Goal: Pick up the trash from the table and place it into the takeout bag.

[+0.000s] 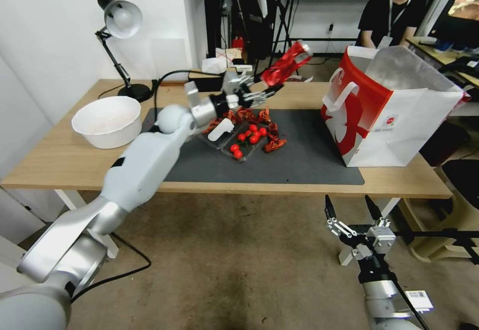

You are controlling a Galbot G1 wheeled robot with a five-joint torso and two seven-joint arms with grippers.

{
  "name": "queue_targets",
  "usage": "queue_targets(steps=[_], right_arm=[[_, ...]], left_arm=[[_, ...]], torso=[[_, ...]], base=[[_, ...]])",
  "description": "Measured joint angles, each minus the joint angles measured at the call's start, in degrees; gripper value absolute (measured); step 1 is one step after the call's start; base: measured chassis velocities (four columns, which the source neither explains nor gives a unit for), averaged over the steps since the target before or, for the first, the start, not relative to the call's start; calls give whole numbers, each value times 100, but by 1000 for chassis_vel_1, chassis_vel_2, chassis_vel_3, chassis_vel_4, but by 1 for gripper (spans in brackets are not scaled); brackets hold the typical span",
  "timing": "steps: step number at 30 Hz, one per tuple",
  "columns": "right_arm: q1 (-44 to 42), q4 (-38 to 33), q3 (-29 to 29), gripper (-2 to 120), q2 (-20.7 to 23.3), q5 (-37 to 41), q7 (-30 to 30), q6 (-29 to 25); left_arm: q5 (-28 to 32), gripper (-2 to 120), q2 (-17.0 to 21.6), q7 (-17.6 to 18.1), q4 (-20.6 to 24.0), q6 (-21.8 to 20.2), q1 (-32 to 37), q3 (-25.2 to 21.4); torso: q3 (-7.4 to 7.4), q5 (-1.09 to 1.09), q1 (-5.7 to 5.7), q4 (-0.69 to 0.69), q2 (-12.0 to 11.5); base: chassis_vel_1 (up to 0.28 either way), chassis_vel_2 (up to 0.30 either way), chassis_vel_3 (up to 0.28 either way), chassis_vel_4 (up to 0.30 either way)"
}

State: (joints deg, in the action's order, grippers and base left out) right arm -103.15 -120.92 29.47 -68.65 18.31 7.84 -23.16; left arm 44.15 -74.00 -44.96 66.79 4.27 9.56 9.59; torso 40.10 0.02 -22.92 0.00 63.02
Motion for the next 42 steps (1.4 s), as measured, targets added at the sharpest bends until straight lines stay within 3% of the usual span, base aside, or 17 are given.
queue_targets(steps=[8, 16, 30, 34, 42], right_arm=[[-87, -47, 85, 100, -28, -3, 5, -29], [-120, -61, 133, 100, -27, -5, 9, -40], [-89, -40, 81, 100, -87, -70, 9, -42], [-94, -32, 93, 100, -88, -72, 12, -62], [-151, -14, 143, 100, -90, -41, 24, -144]], left_arm=[[-21, 52, -558, 182, -452, -104, -695, 462], [134, 52, -803, 446, -809, -140, -1304, 1066], [9, 52, -1156, 763, -1297, -248, -1837, 1571], [-513, 52, -1490, 1157, -1801, -344, -2260, 1991], [-1604, 52, -1814, 1502, -2073, -304, -2600, 2187]], torso=[[0, 0, 0, 0, 0], [0, -1, 0, 1, 0], [0, 0, 0, 0, 0], [1, 0, 0, 2, 0], [0, -1, 0, 1, 0]], base=[[0, 0, 0, 0], [0, 0, 0, 0], [0, 0, 0, 0], [0, 0, 0, 0], [0, 0, 0, 0]])
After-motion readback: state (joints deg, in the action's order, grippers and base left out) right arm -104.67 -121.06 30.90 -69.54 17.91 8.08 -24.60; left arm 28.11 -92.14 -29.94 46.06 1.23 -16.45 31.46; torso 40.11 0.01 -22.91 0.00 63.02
